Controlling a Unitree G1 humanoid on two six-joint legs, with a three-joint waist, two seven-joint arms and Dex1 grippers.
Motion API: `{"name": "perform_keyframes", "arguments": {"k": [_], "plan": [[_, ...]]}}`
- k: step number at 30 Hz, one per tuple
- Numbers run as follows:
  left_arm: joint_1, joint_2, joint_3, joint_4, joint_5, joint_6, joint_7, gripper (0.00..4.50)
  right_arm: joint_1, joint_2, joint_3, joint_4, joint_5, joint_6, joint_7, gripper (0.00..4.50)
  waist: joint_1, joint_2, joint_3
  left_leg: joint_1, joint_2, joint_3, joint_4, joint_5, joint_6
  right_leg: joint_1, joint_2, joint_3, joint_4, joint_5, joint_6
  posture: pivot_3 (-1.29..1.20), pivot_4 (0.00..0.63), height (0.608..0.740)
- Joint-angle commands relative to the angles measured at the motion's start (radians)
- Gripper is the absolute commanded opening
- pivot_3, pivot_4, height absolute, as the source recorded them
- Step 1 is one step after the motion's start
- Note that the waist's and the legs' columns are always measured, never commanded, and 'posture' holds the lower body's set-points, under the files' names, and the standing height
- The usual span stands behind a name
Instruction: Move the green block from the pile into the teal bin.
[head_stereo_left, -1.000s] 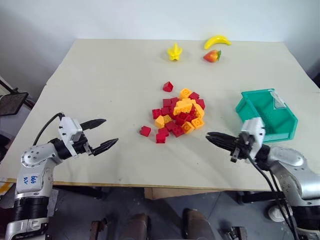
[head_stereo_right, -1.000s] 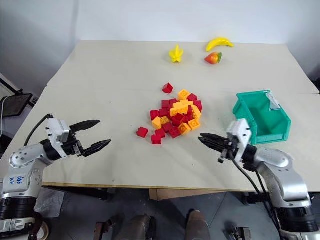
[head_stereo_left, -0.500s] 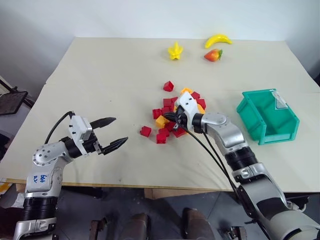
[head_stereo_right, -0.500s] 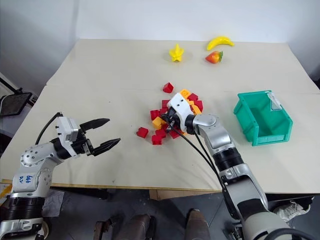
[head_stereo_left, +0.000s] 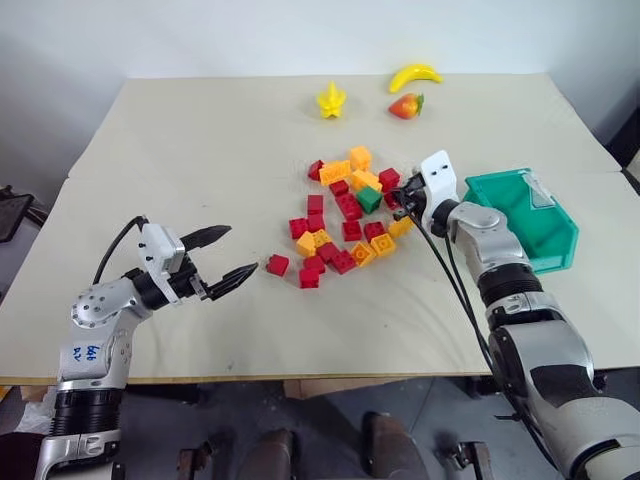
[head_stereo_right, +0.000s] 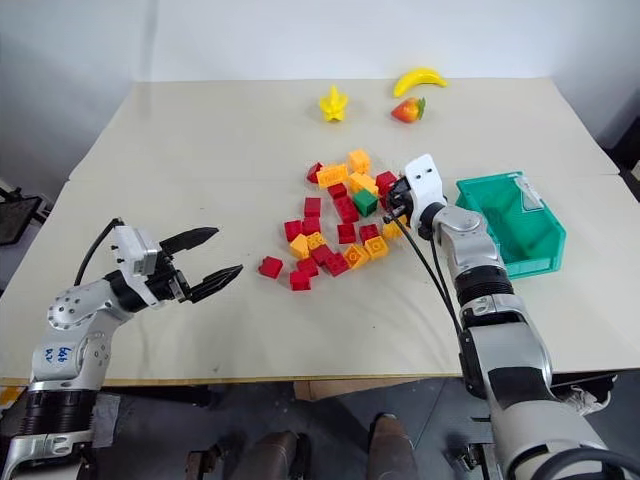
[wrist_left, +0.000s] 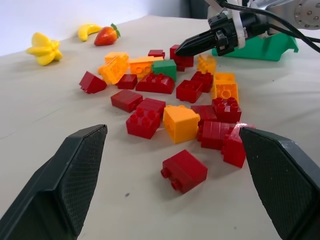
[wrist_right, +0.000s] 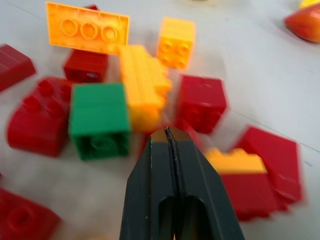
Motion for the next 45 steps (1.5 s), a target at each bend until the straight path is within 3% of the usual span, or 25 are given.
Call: {"name": "perform_keyframes", "arguments": {"k": [1,6,11,14,21,26,30,33,38,42,45], "plan": [[-0.014,-0.006,0.002,-0.001,0.001,-0.018,0.007,4.5,0.041,0.005,0.009,-0.112,0.011,0.019,0.087,0.01,0.001,0.0,0.0,0.0,0.0,0.0,0.0,0.0,0.0,0.0,0.0,0.0,0.0,0.0,0.0,0.0,0.15,0.74],[-0.015,-0.007,-0.003,-0.007,-0.001,-0.017,0.01,4.5,0.167,-0.018,0.038,-0.393,0.045,0.166,0.206,0.01,0.007,0.0,0.0,0.0,0.003,0.0,0.001,0.0,0.0,0.0,-0.001,0.0,0.0,0.0,0.0,0.0,0.15,0.74],[0.012,0.019,0.024,-0.022,-0.016,-0.014,-0.007,4.5,0.296,-0.114,-0.067,-0.677,0.149,0.256,0.246,0.01,0.033,0.0,0.0,-0.001,0.003,0.0,0.004,0.0,0.0,0.0,-0.001,0.0,0.0,0.0,0.0,0.0,0.15,0.74],[0.035,0.026,0.04,-0.035,-0.019,-0.011,-0.003,4.5,0.362,-0.158,-0.164,-0.791,0.224,0.33,0.221,0.67,0.04,0.0,0.0,-0.002,0.003,0.0,0.005,0.0,0.0,0.001,-0.001,0.0,0.0,0.0,0.0,0.0,0.15,0.74],[0.058,0.034,0.062,-0.034,-0.018,-0.023,-0.002,4.5,0.594,-0.284,-0.292,-1.076,0.345,0.455,0.247,2.99,0.056,0.0,0.0,-0.002,0.003,0.003,0.005,0.0,0.001,0.0,-0.001,0.001,-0.002,0.0,0.0,0.0,0.15,0.74],[0.03,0.029,0.064,-0.002,-0.012,-0.038,0.0,4.5,0.725,-0.317,-0.394,-1.139,0.396,0.443,0.25,4.49,0.063,0.0,0.0,-0.002,0.002,0.005,0.007,-0.001,0.001,0.001,-0.001,0.001,-0.002,0.0,0.0,0.0,0.15,0.74],[0.02,0.023,0.058,0.011,-0.009,-0.045,0.0,4.5,0.787,-0.319,-0.417,-1.111,0.386,0.409,0.246,4.49,0.063,-0.001,0.0,-0.002,0.001,0.005,0.007,-0.001,0.001,0.001,-0.001,0.001,-0.001,0.0,0.0,0.0,0.15,0.74],[0.01,0.017,0.051,0.027,-0.007,-0.051,-0.001,4.5,0.739,-0.31,-0.35,-1.096,0.368,0.448,0.209,4.49,0.056,-0.001,0.0,-0.002,0.001,0.005,0.007,-0.001,0.001,0.001,-0.001,0.001,-0.001,0.0,0.0,0.0,0.15,0.74],[-0.01,0.003,0.03,0.043,-0.003,-0.053,-0.009,4.5,0.512,-0.246,-0.183,-0.988,0.284,0.507,0.107,4.49,0.05,-0.001,0.0,0.001,0.003,0.008,0.008,-0.001,0.001,0.001,0.0,0.002,0.0,0.0,0.0,0.0,0.15,0.74],[-0.032,-0.003,0.012,0.06,0.0,-0.058,-0.011,4.5,0.271,-0.17,-0.021,-0.745,0.159,0.573,0.042,4.49,0.046,-0.001,0.0,0.0,0.005,0.008,0.009,-0.001,0.001,0.0,0.0,0.003,0.001,0.0,0.0,0.0,0.15,0.74],[-0.039,-0.007,0.001,0.063,0.001,-0.06,-0.013,4.5,0.111,-0.109,0.032,-0.529,0.085,0.582,-0.021,4.49,0.046,-0.001,0.0,0.0,0.005,0.007,0.008,-0.001,0.001,0.0,-0.001,0.002,0.001,0.0,0.0,0.0,0.15,0.74]]}}
